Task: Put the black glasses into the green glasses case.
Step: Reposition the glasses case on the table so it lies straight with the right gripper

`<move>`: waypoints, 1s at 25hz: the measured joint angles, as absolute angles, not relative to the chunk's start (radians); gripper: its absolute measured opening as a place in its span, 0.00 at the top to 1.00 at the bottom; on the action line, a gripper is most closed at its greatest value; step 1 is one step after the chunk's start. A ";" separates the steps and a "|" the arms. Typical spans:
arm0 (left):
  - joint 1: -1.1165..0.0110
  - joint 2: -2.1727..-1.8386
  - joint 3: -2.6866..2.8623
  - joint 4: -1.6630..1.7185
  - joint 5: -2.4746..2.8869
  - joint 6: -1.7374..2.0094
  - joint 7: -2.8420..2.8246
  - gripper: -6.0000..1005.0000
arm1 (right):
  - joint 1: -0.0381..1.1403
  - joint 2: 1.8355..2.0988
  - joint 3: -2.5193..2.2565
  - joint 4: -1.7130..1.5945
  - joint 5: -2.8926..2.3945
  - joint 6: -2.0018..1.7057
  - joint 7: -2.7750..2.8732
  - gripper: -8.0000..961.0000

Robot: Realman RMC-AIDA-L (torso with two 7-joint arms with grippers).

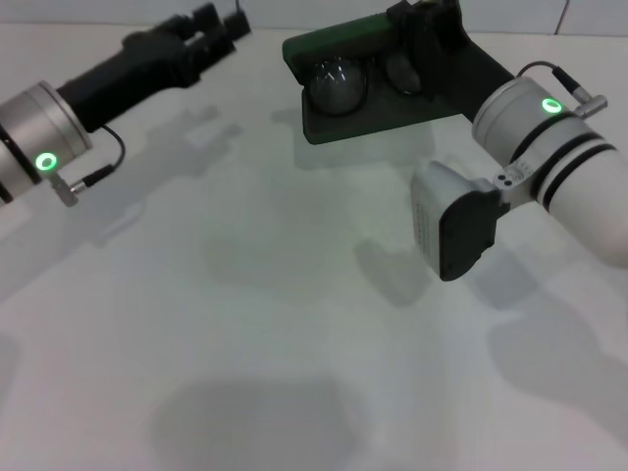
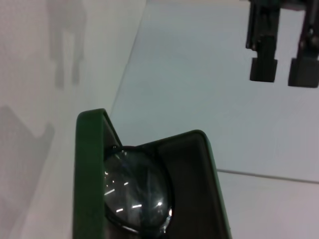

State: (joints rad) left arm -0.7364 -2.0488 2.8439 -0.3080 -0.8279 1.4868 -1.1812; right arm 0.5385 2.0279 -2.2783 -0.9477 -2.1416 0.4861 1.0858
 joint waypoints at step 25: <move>-0.716 -2.049 2.842 -0.307 -0.940 1.486 -1.181 0.34 | 0.572 2.028 -2.339 -0.803 -2.432 0.872 1.275 0.93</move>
